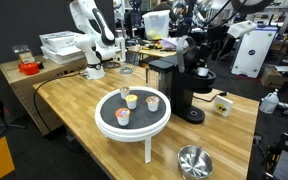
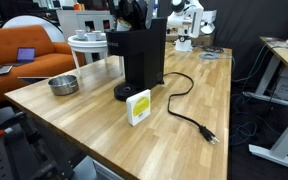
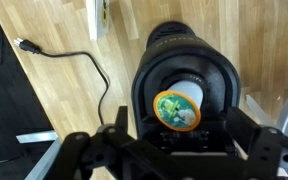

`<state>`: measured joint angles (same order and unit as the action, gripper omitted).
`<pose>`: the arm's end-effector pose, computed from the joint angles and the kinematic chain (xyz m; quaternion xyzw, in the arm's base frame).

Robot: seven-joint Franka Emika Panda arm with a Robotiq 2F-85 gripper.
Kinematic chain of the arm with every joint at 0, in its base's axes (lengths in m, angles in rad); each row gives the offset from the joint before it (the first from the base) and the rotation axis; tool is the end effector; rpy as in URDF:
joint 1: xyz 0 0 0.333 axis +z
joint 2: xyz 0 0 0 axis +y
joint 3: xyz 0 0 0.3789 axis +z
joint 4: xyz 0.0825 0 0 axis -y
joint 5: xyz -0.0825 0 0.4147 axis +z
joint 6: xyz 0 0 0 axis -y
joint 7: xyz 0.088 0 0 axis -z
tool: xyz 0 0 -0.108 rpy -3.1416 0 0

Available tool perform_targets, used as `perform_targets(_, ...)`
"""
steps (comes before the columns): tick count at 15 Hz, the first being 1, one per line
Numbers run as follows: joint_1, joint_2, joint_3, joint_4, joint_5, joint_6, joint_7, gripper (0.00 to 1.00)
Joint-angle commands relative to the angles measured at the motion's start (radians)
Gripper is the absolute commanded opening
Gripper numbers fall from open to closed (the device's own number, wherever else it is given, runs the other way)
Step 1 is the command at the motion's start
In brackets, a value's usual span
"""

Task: Open the coffee maker, take out the cup and put it in the pot

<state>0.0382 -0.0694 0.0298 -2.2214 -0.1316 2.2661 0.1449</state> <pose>0.5467 0.0340 0.4609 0.9969 0.0009 0.0622 0.0475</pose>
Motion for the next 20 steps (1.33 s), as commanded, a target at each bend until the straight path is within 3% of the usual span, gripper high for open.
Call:
perform_targets(1,-0.004,0.023,0.005,0.005,0.005,-0.015,0.004,1.00)
perform_targets(20,0.007,0.101,0.008,0.024,0.060,-0.023,-0.042,1.00)
